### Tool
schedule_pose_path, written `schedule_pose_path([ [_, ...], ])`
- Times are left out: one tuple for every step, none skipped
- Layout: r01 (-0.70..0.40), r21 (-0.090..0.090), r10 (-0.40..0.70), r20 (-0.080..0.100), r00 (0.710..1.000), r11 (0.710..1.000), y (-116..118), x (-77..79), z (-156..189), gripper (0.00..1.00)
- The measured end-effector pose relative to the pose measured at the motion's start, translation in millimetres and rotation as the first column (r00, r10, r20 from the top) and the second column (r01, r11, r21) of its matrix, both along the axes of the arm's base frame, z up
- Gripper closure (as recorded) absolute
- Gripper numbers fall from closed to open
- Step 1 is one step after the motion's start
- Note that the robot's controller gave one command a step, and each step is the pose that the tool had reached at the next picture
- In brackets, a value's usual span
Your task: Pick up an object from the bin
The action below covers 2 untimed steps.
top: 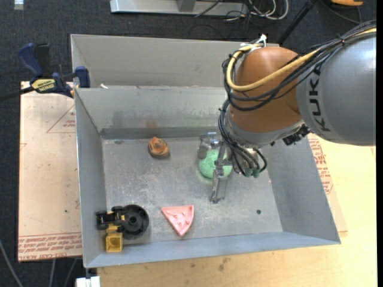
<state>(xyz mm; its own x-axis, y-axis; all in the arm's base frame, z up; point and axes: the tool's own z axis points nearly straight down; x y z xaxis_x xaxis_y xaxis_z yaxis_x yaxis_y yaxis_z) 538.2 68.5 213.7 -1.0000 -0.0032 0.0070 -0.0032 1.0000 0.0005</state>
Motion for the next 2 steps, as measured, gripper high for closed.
schedule_pose_path([
  [0.002,0.001,-0.002,0.007,1.000,1.000,-0.3,1.5,4.2,0.00],
  [-0.019,0.002,0.019,0.013,1.000,1.000,-34.9,17.6,-25.7,0.00],
])
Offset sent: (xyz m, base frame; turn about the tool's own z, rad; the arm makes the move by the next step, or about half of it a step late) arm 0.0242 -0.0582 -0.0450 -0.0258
